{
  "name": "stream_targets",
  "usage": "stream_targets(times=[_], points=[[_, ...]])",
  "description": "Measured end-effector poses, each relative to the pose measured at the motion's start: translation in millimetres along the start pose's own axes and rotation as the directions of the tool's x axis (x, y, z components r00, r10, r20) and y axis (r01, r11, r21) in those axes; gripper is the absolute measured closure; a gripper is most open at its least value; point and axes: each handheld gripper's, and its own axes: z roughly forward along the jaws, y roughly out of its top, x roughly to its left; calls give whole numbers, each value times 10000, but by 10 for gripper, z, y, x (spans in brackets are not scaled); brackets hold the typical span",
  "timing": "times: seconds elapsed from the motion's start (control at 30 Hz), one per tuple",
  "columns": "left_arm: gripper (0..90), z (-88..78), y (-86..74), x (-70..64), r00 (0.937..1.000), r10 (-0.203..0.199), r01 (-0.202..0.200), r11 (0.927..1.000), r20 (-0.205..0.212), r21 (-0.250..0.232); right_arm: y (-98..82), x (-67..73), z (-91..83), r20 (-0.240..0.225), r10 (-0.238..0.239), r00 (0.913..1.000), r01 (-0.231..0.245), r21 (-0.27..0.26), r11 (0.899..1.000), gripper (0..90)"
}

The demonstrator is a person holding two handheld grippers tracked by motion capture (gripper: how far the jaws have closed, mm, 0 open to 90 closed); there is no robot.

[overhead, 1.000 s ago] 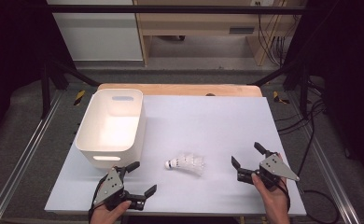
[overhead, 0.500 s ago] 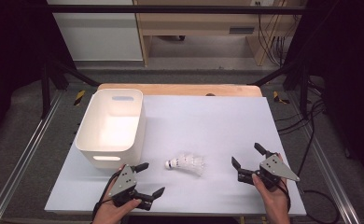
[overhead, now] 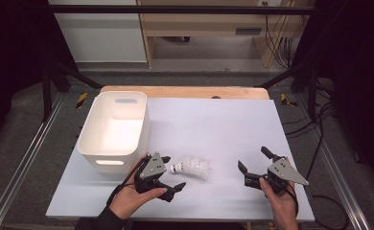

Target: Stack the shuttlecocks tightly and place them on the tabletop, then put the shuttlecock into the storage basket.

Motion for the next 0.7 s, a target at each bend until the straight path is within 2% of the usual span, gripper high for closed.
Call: stream_targets(times=[0.13,0.33,0.43,0.6,0.7], points=[[45,49,-17,18,9998,189,-189,9997,-33,123,3,27,-5,-97,-200,9998,200,5,9998,46],[46,97,-51,33,9998,181,-182,9993,17,322,-14,52,-11,-153,-361,9992,363,139,9992,45],[48,122,-54,60,9999,14,-19,9990,120,454,-12,59,-8,-155,-378,9992,380,153,9992,45],[51,148,-12,79,9989,236,-270,9959,401,868,-11,44,-8,-87,-304,9995,305,133,9994,45],[51,167,-23,83,9988,352,-382,9950,345,919,-11,33,-14,-48,-271,9996,272,105,9996,45]])
